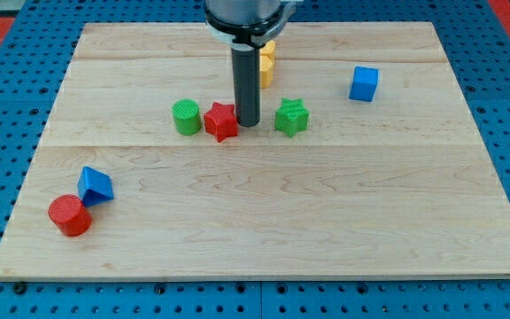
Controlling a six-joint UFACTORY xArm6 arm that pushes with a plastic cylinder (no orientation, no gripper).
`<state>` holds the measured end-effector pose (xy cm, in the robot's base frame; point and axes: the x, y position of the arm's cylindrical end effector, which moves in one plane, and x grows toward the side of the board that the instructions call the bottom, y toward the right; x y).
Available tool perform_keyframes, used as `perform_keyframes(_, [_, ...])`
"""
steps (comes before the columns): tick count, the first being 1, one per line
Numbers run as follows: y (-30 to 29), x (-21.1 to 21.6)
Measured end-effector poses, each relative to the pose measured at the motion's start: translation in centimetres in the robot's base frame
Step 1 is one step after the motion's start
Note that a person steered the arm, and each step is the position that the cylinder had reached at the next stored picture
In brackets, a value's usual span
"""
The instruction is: Slightly move the green star to the right
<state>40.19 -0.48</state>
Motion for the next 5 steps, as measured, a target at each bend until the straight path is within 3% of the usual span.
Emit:
perform_keyframes(3, [4.1, -0.3])
perform_keyframes(5, [3.6, -1.1])
